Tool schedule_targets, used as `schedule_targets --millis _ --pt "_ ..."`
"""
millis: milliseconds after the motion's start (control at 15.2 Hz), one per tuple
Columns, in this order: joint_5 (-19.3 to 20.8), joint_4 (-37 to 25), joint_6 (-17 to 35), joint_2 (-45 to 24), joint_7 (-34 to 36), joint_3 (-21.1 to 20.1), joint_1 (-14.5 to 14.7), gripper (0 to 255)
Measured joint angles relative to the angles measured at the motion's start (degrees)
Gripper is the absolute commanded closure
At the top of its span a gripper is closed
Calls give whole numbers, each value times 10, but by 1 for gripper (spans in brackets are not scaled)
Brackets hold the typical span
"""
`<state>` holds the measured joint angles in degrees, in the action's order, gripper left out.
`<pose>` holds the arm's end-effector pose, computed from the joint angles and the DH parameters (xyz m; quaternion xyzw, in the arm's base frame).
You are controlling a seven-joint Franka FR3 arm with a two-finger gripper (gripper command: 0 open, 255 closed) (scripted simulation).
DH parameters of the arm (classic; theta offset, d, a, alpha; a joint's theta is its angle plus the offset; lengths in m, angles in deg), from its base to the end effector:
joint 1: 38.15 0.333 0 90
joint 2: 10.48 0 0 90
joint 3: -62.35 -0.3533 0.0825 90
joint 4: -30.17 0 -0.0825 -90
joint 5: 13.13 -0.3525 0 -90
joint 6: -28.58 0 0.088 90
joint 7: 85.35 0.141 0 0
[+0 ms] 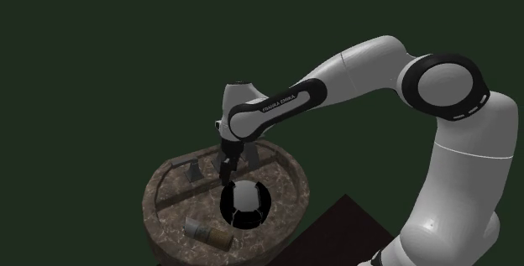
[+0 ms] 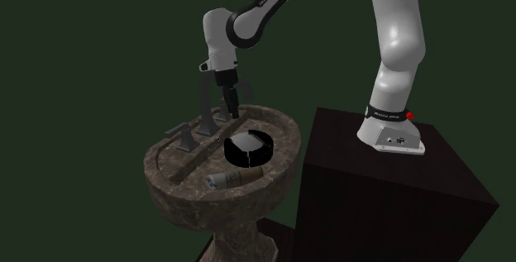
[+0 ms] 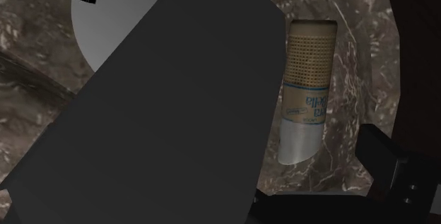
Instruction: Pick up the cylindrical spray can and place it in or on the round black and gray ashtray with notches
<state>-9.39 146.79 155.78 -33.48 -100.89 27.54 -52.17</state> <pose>0.5336 0.1854 0.2918 -0.9405 -0.3201 0.0746 0.0856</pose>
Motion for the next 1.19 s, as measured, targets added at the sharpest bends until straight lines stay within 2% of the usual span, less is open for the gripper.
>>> schedule_targets --millis 594,660,858,1188 --pt "0 0 0 0 0 0 0 255" --pt "0 0 0 0 0 0 0 0" --pt "6 13 25 -8 23 3 13 0" --pt "37 40 113 -52 116 28 68 0"
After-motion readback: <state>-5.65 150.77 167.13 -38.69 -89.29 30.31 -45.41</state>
